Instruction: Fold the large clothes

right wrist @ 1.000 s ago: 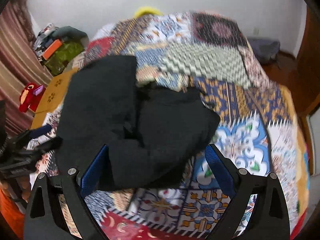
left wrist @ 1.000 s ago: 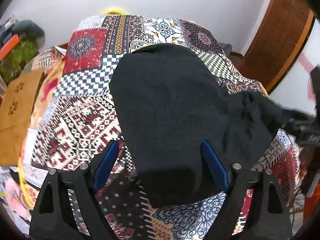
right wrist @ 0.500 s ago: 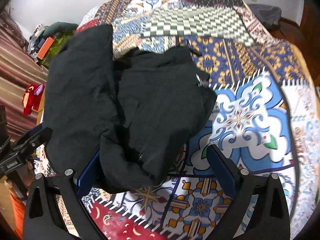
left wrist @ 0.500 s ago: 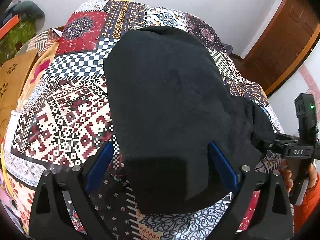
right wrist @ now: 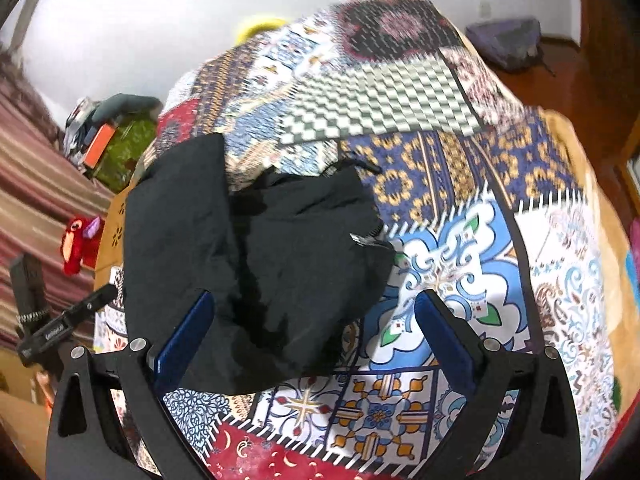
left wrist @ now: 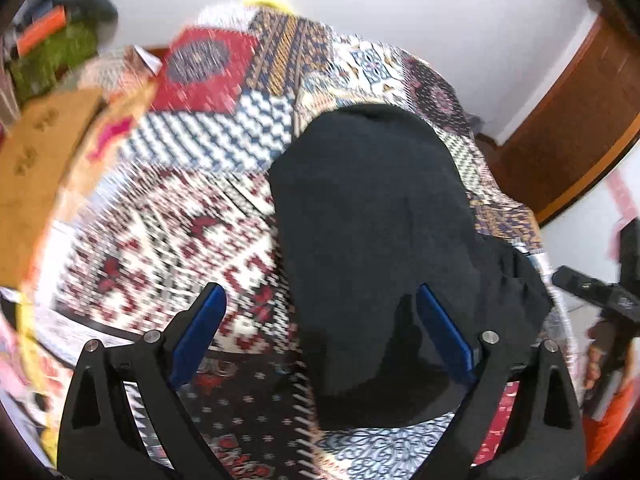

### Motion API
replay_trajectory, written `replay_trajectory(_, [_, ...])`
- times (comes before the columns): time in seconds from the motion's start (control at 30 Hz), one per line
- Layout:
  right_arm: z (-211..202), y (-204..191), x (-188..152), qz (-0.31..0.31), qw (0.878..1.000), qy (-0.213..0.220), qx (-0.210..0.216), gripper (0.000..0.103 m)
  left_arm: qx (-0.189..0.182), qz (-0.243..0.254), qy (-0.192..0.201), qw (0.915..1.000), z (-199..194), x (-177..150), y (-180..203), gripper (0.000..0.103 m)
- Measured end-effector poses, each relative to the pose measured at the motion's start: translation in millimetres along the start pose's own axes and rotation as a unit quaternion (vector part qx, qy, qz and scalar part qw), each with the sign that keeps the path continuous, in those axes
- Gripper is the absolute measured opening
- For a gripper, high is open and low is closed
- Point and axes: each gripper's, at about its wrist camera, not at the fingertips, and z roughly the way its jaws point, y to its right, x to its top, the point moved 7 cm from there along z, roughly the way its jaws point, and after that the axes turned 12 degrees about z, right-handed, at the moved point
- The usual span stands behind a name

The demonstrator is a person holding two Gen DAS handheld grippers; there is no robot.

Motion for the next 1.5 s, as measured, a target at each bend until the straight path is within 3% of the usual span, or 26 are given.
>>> replay_trajectory(0.2, [43.8,8.1,-1.5,0.024,0.997,-0.070,0.024,0.098,-0.097,-0.035,-0.031,0.9942,33.7,-8.5,12.6,0.097])
replay_trajectory(0.4, [77.4,3.5,-3.1,0.030,0.992,-0.120,0.031,0.086,-0.136,-0.072,-0.042,0.9872,60.0,-0.4,11.4,0.103])
replay_trajectory(0.67, [89.1,-3.6,-1.6,0.047,0.987,-0.141,0.069,0.053,-0.173,-0.098,-0.043,0.9791,78.9,5.0,2.4,0.103])
replay_trajectory(0.8, [74.7,-6.0,-3.6,0.032,0.989,-0.129,0.070,0.031,-0.164,-0.093,-0.036,0.9815,76.3,7.6,5.6,0.102])
replay_trajectory(0.87, [65.7,-10.3,-1.5,0.031,0.989,-0.122,0.074,0.025,-0.153,-0.082,-0.032,0.9843,70.4,12.2,9.0,0.092])
replay_trajectory(1.07, [45.2,-33.1,2.0,0.009,0.992,-0.099,0.082,0.020,-0.137,-0.070,-0.009,0.9881,37.6,25.1,12.8,0.077])
replay_trajectory(1.23, [22.7,-80.5,13.6,-0.020,0.991,-0.066,0.117,0.018,-0.116,-0.036,0.046,0.9915,-18.6,50.5,11.8,0.073])
replay_trajectory(1.5, [13.5,-166.2,38.5,-0.085,0.986,-0.009,0.141,0.018,-0.079,-0.008,0.132,0.9880,-96.0,98.6,-22.1,0.070])
